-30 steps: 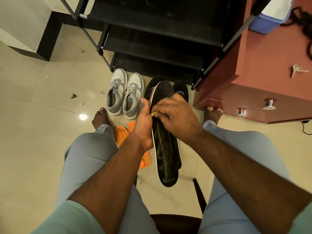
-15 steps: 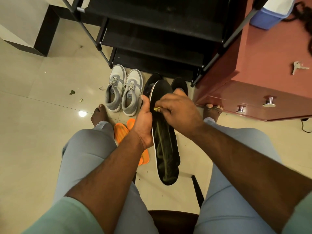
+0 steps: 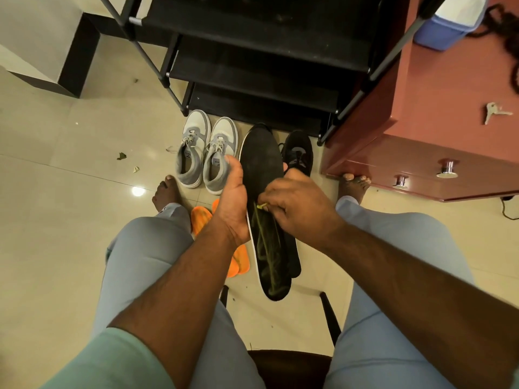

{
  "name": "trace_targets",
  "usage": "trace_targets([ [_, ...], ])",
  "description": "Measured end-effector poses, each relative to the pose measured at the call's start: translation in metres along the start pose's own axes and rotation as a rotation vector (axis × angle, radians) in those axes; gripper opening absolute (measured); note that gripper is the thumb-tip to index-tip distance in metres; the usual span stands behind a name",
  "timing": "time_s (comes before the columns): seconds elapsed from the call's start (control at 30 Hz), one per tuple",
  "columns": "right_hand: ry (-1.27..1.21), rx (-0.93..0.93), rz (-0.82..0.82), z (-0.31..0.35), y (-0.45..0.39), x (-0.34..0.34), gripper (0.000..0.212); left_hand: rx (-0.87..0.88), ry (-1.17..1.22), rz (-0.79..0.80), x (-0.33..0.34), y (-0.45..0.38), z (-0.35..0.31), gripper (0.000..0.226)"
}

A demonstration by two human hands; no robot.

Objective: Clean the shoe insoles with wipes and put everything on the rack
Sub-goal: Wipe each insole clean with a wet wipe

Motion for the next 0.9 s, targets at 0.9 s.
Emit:
trace_targets([
  [0.9, 0.016, 0.166, -0.005, -0.019, -0.021, -0.001, 0.018, 0.086, 0.055, -0.016, -0.005, -0.006, -0.011, 0.093],
])
Point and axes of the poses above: each hand's wrist, its own y-axis away from the middle knuckle, its own x-axis out of the palm, z = x × y, the point moved 4 cm from there along -y, towards the middle knuckle, and after that the axes turned 6 degrees about x, right-handed, at the moved point
